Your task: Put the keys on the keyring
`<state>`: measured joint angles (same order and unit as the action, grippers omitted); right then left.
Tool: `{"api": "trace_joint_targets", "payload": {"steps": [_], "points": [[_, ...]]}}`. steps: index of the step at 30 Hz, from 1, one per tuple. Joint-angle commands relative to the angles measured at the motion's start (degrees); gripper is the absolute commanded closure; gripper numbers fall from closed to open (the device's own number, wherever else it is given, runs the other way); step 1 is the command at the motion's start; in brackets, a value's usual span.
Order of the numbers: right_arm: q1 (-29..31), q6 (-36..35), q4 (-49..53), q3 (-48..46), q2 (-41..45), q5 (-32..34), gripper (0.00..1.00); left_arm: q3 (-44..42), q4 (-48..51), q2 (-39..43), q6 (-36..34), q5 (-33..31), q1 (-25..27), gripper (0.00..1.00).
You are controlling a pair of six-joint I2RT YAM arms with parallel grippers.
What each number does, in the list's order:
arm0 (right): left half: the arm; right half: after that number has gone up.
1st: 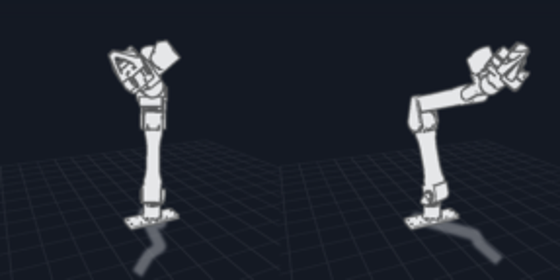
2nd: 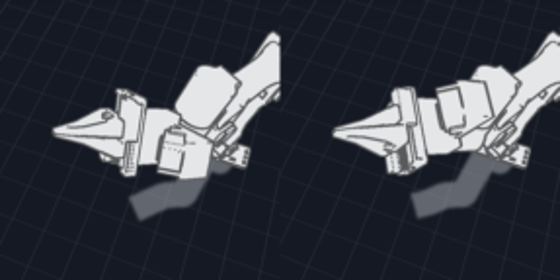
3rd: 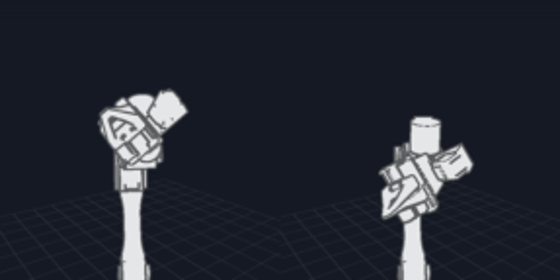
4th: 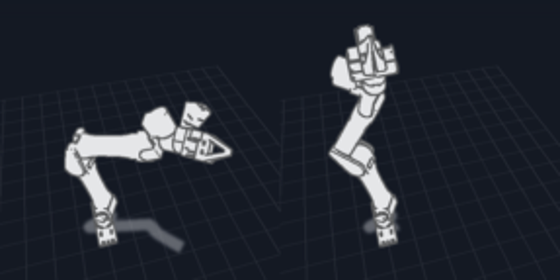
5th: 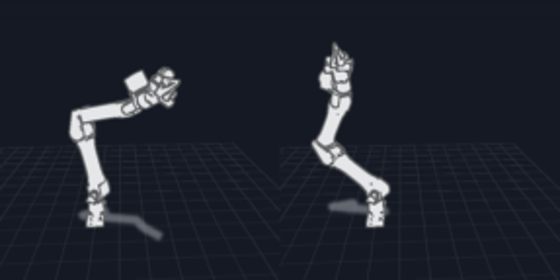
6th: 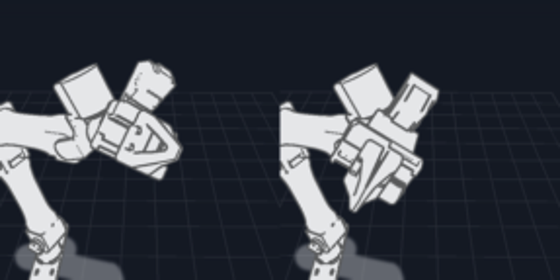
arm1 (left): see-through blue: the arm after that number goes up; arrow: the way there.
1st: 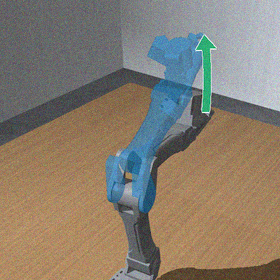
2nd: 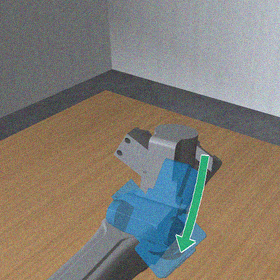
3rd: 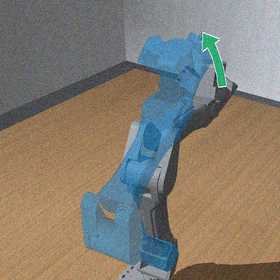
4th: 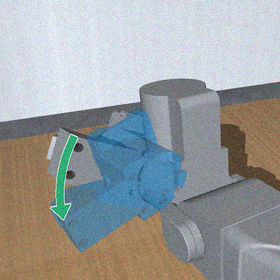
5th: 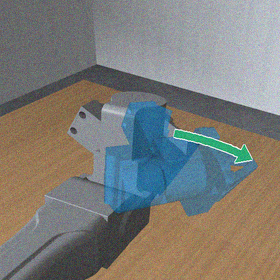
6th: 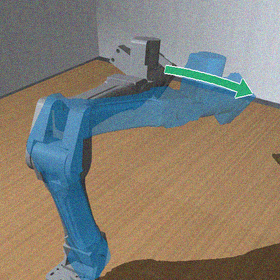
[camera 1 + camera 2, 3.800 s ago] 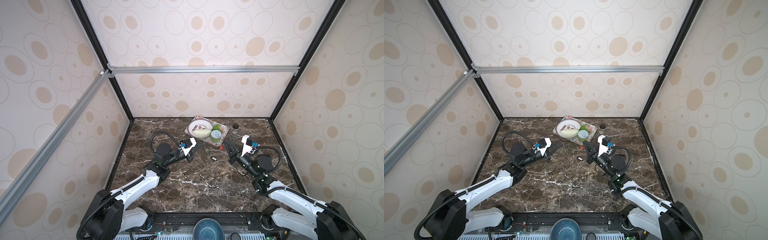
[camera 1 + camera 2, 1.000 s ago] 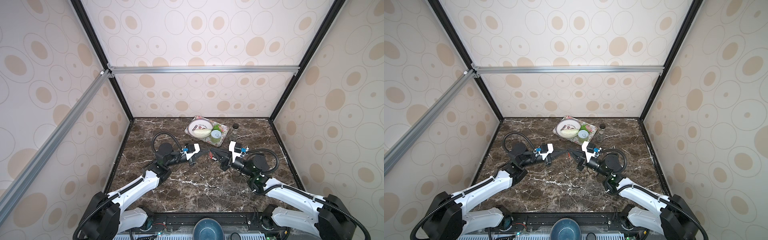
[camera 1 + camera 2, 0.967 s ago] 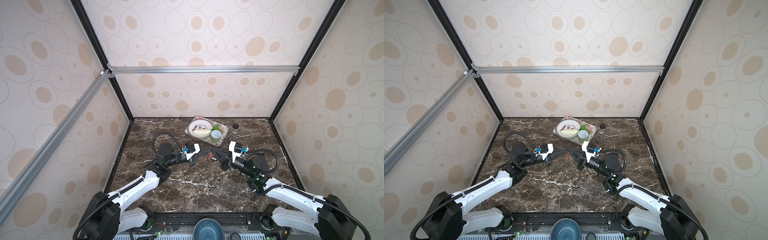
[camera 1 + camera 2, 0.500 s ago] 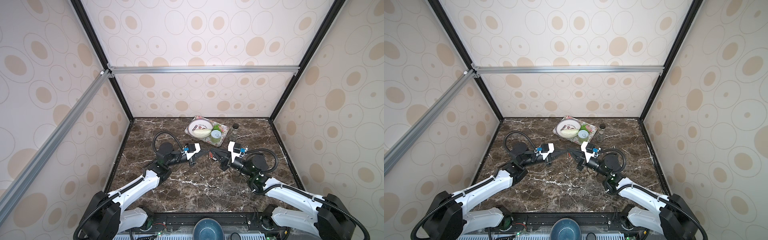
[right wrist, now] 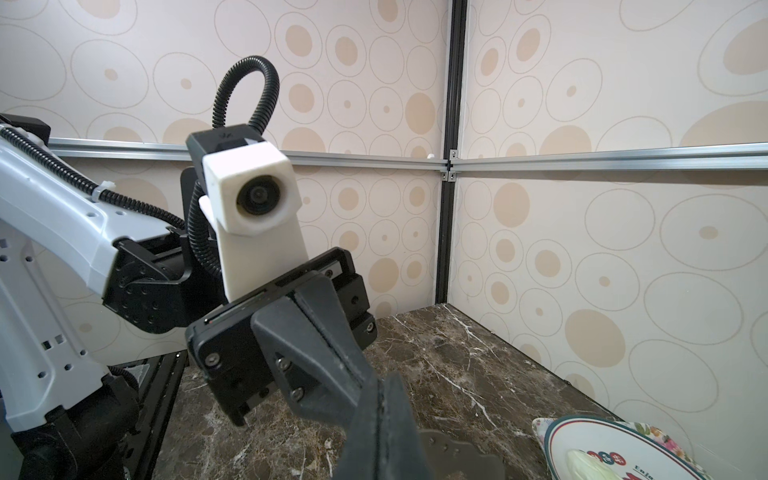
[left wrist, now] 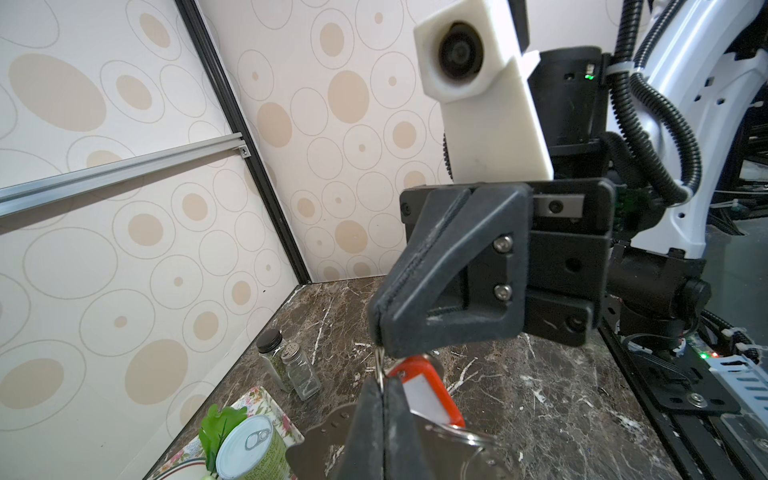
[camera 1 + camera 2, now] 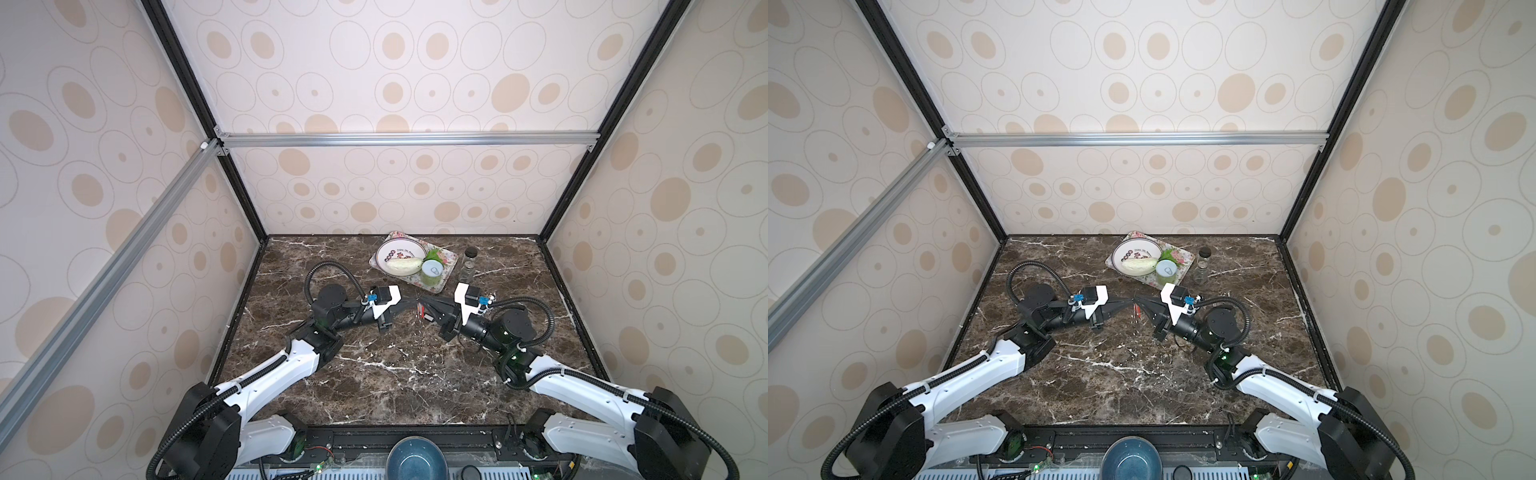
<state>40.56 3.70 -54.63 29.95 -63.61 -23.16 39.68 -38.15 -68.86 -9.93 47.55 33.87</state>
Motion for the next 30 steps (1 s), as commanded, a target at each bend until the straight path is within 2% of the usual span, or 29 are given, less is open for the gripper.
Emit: {"api": "trace_joint_targets", "payload": {"steps": [1,24,30], "points": [[0.40,-0.25,-0.94,1.52,-0.38,2.35,1.00,2.86,-1.07,0.21,-0.83,2.55,0.49,1.00],[0.40,3.04,0.50,0.97,1.41,10.82,1.00,3.59,2.16,-0.30,-5.18,4.42,0.49,1.00],[0.37,4.78,2.50,0.98,1.86,15.83,1.00,2.78,0.47,-0.05,-4.57,2.62,0.50,1.00]]}}
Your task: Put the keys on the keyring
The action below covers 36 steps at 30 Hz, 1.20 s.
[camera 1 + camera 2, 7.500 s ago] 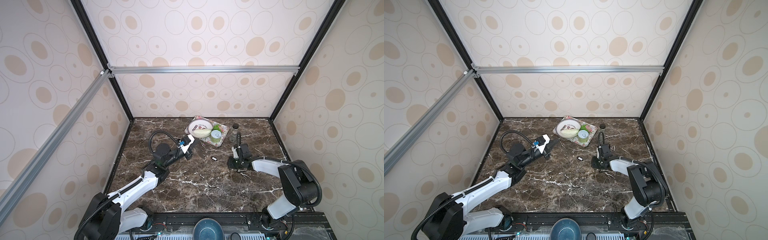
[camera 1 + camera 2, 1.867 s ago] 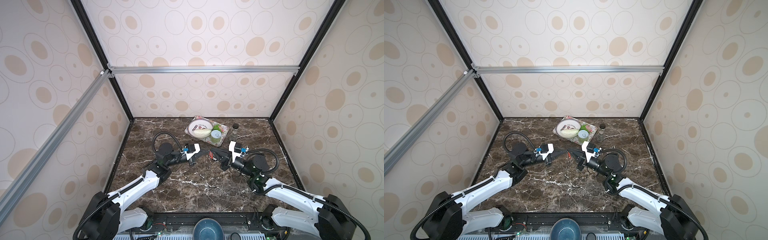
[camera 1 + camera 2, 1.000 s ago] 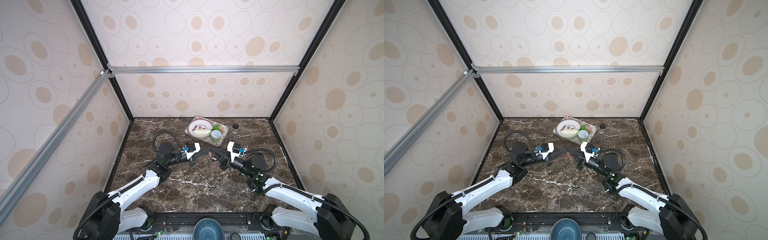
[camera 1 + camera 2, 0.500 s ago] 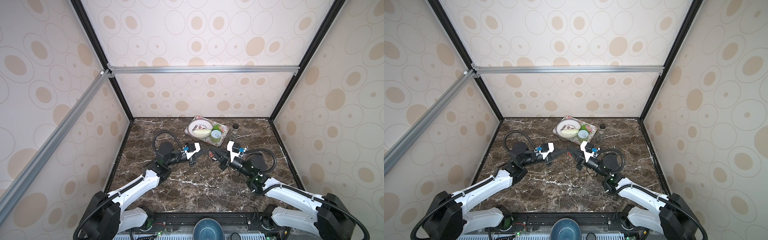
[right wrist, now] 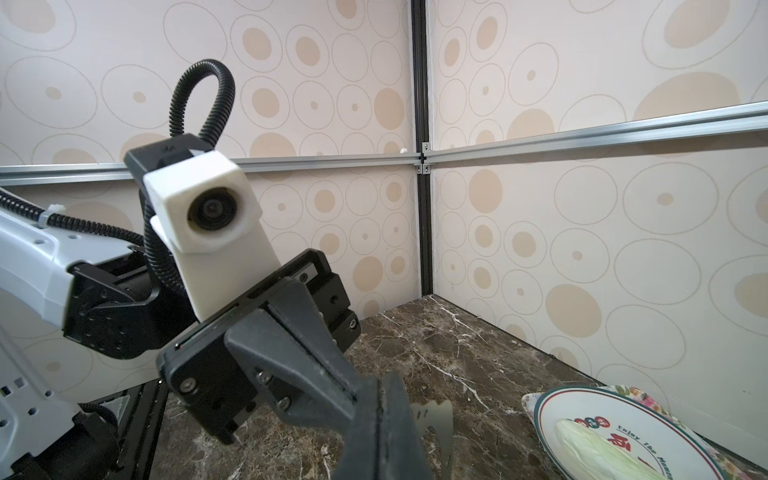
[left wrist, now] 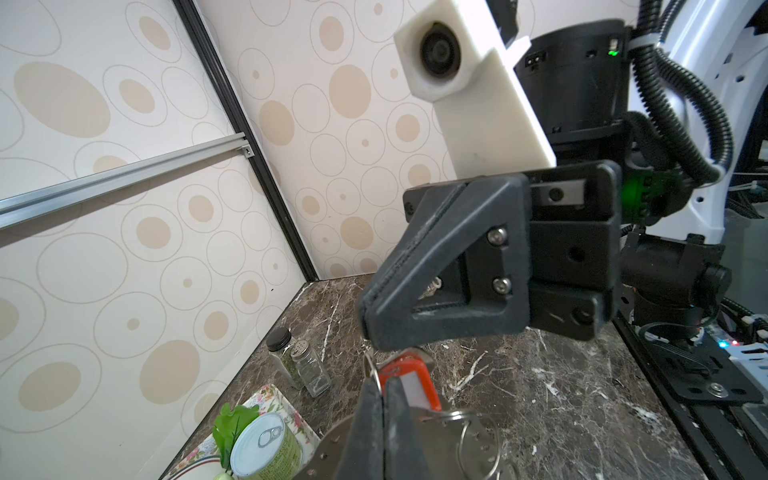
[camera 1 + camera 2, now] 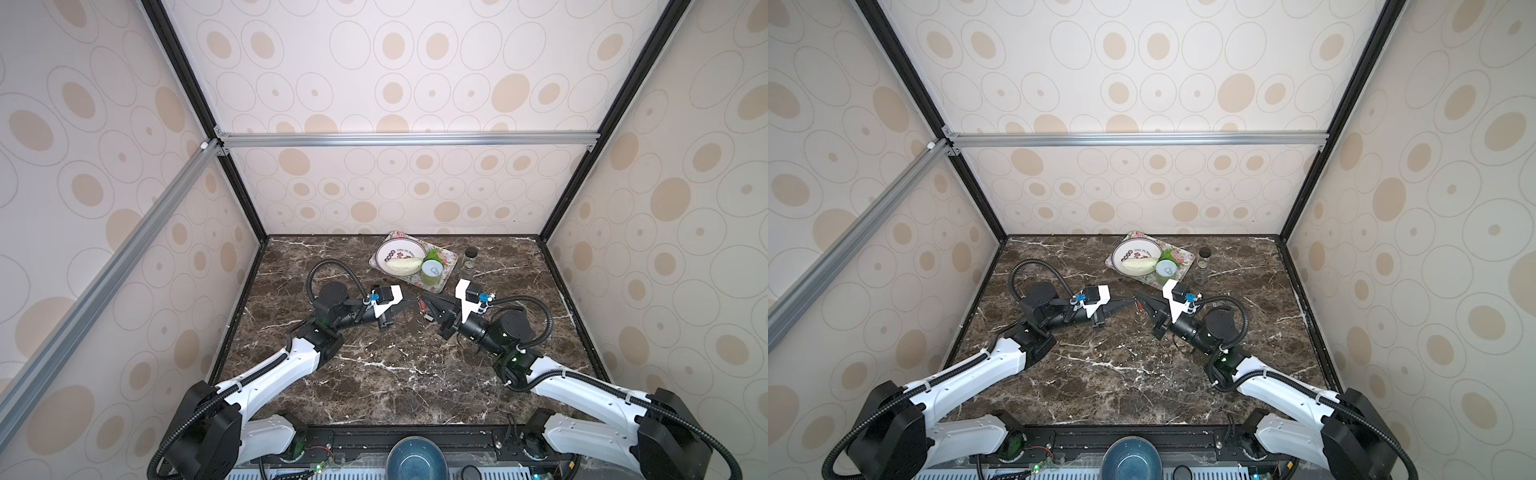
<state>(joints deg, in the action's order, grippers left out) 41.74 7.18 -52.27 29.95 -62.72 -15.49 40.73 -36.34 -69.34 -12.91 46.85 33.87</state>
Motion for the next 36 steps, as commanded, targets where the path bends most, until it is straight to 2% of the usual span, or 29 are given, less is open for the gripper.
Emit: {"api": "trace_joint_targets", "payload": {"steps": [1,7,12,21,28,31,36], "points": [[-0.80,1.85,0.44,0.98,1.04,8.83,1.00,1.76,-1.32,0.43,-1.67,3.49,0.48,1.00],[-0.81,3.62,0.78,1.68,0.97,5.91,1.00,2.55,-0.09,-0.35,-2.39,4.42,0.50,1.00],[-0.81,4.87,1.86,1.84,1.18,9.61,1.00,2.39,-0.32,-0.20,-2.34,4.72,0.43,1.00],[-0.82,5.26,2.90,2.54,0.53,9.29,1.00,2.42,-1.18,-0.43,-1.83,4.62,0.57,1.00],[-0.46,1.04,-2.30,1.35,-1.82,5.70,1.00,4.13,-6.94,-2.18,10.79,6.72,0.55,1.00],[-0.35,-0.74,-4.45,0.05,-1.65,6.14,1.00,4.57,-5.25,-2.06,10.71,2.92,0.52,1.00],[-0.34,-4.97,-1.54,-1.48,2.95,12.82,1.00,4.17,-1.26,-0.32,7.08,-5.35,0.52,1.00]]}}
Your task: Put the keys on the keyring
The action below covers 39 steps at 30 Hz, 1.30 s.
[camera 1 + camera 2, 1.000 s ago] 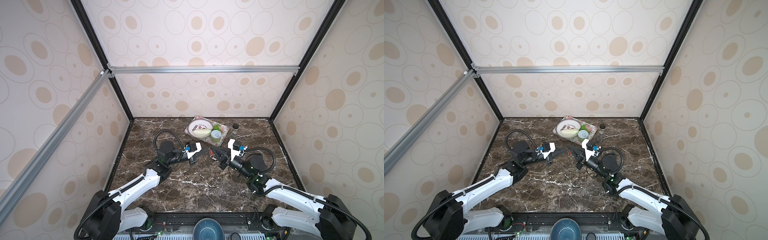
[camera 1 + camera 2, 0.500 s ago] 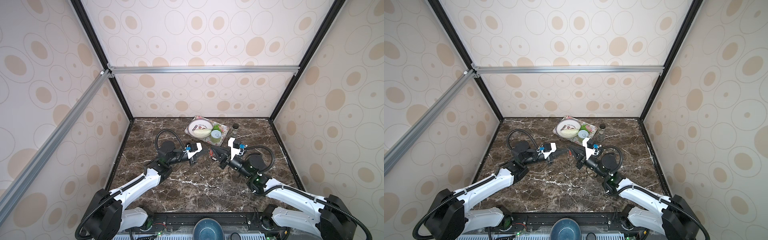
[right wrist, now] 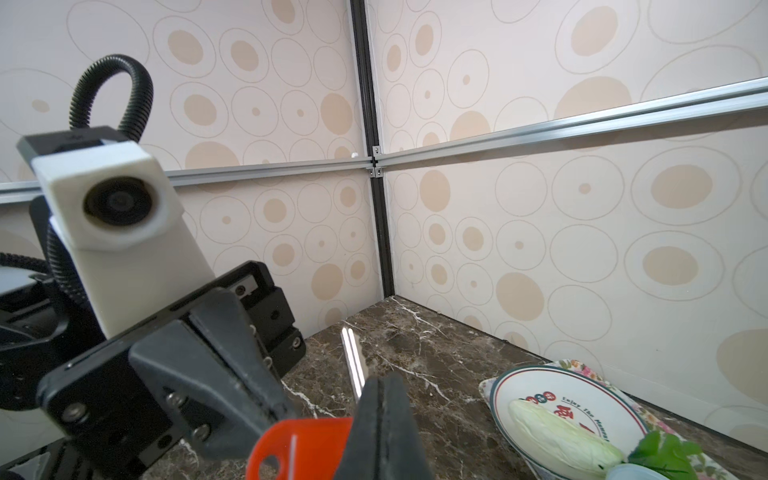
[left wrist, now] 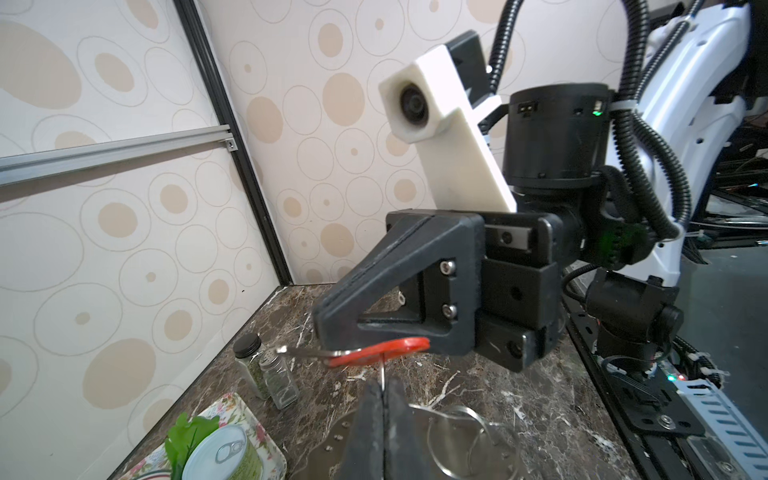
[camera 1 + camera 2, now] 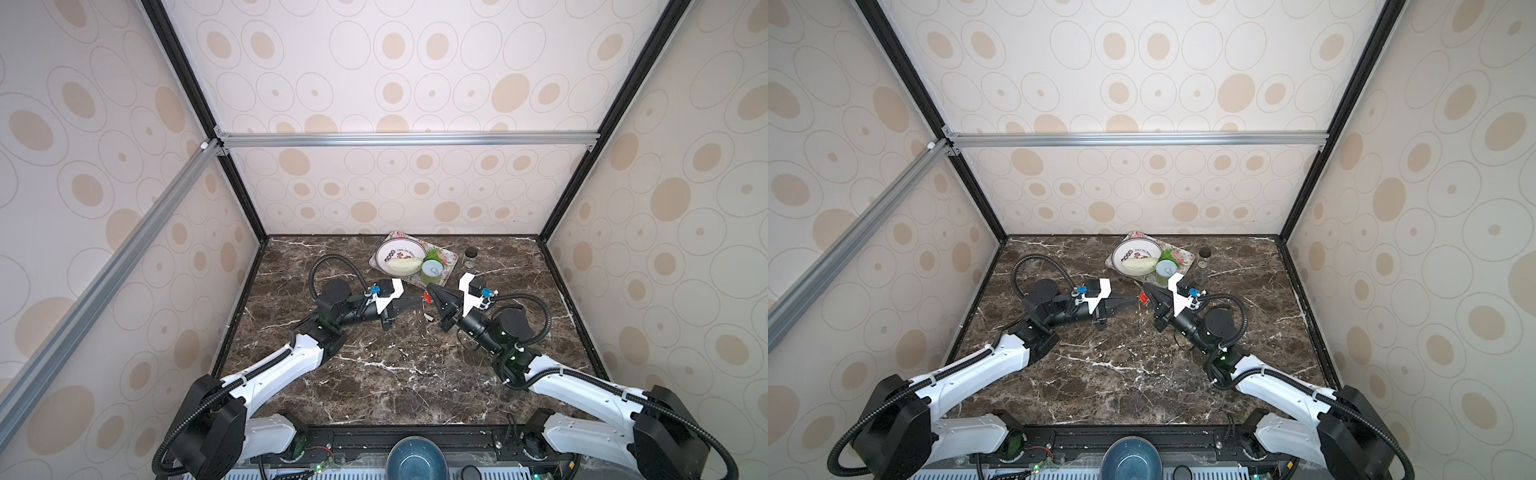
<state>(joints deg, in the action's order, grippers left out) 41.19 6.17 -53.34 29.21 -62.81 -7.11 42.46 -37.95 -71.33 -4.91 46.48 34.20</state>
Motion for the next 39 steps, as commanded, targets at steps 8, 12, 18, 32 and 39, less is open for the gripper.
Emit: {"api": "trace_joint_targets", "payload": {"steps": [8,12,18,32,39], "points": [[2.56,-19.58,18.73,4.85,6.25,14.22,1.00,2.97,3.69,1.91,-2.98,-15.11,0.20,1.00],[6.37,-24.85,24.07,7.94,2.12,16.39,1.00,3.45,4.10,1.31,-3.07,-12.39,0.18,1.00],[6.23,-20.70,17.62,4.90,1.85,11.63,1.00,3.71,4.20,1.06,-3.00,-10.09,0.20,1.00],[-2.11,-2.21,8.03,-0.59,4.05,7.40,1.00,3.68,4.81,1.28,-3.24,-11.49,0.21,1.00],[-7.48,0.13,7.37,-4.22,8.60,9.56,1.00,4.04,5.11,1.11,-3.17,-11.18,0.17,1.00]]}}
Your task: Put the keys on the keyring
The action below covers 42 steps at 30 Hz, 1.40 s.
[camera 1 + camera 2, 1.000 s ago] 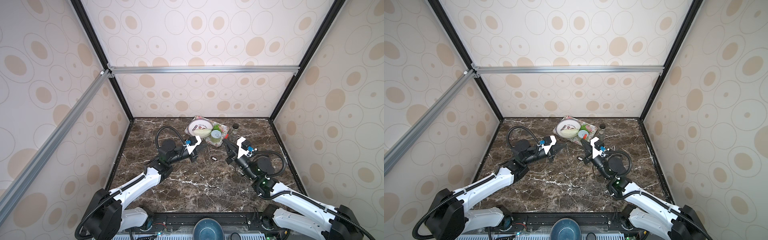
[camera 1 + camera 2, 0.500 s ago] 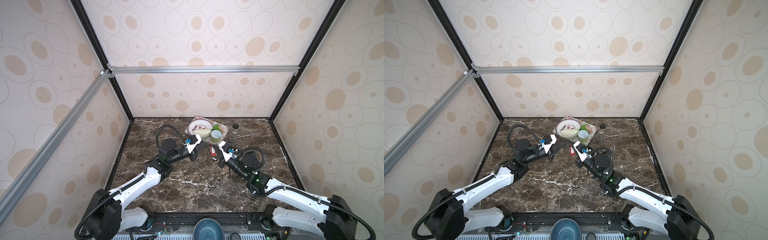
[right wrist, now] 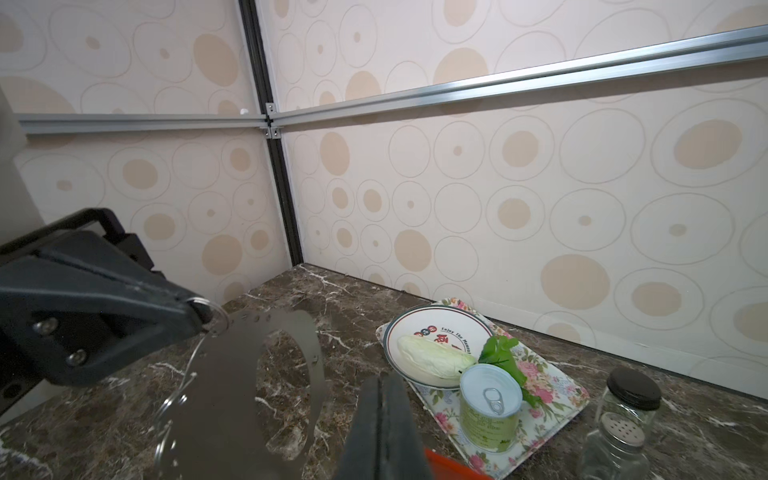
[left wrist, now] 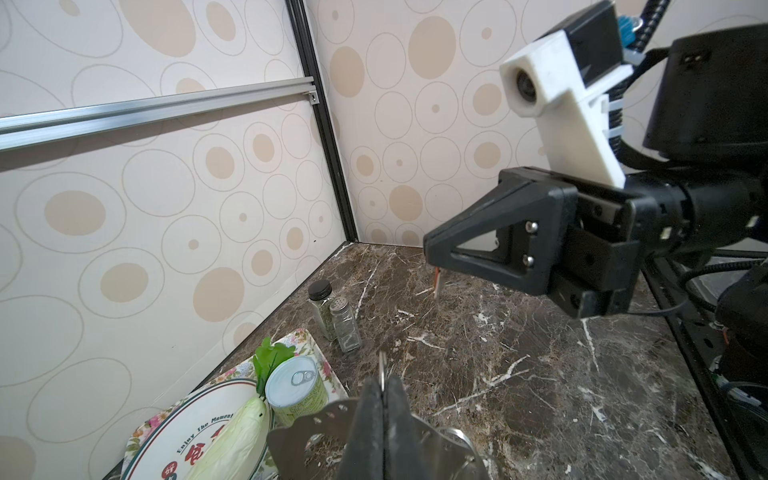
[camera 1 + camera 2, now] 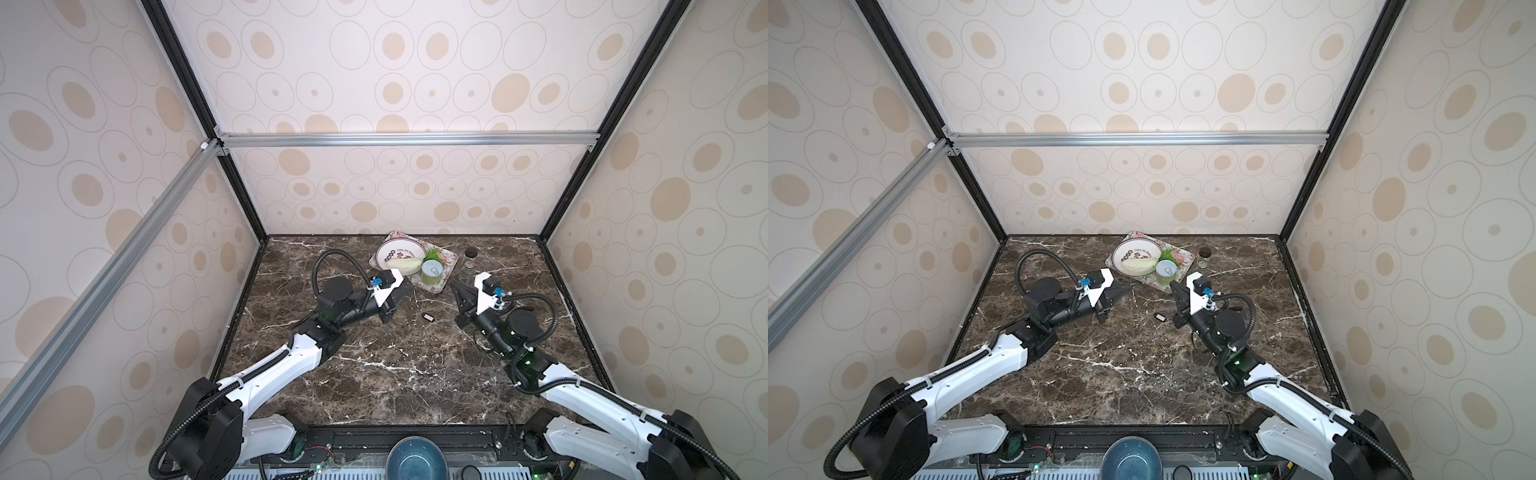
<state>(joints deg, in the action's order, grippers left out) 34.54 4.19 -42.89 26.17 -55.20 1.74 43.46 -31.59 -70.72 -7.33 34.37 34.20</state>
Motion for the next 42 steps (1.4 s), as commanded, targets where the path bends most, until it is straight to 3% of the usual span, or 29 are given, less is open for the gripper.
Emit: {"api": "trace_joint_targets", "payload": {"steps": [1,4,9,13,19,23,26,42], "points": [[-0.89,1.55,-3.87,-1.74,0.54,0.95,1.00,3.03,-1.60,0.47,-0.22,1.62,0.22,1.00],[-0.91,0.93,-8.36,-3.28,-2.32,1.00,1.00,3.52,-1.95,0.10,2.06,3.34,0.25,1.00],[-1.21,3.08,-9.96,-1.52,-6.36,-5.74,1.00,6.52,1.94,-2.00,4.37,3.51,0.25,1.00],[-1.25,5.58,-7.29,-0.69,-7.39,-4.46,1.00,8.32,5.50,-3.37,4.55,2.83,0.25,1.00],[-1.25,7.75,-17.87,-5.53,-7.59,-4.88,1.00,11.37,9.06,-5.89,4.52,6.33,0.30,1.00],[-1.28,7.38,-17.03,-5.07,-6.81,-10.02,1.00,12.53,10.70,-6.65,3.93,8.82,0.79,1.00],[-1.23,7.41,-24.13,-6.65,-8.60,-12.53,1.00,13.15,11.43,-7.11,3.64,11.05,1.20,1.00],[-1.24,8.73,-34.40,-5.98,-12.21,-22.33,1.00,14.12,12.23,-8.08,3.29,12.26,1.90,1.00]]}}
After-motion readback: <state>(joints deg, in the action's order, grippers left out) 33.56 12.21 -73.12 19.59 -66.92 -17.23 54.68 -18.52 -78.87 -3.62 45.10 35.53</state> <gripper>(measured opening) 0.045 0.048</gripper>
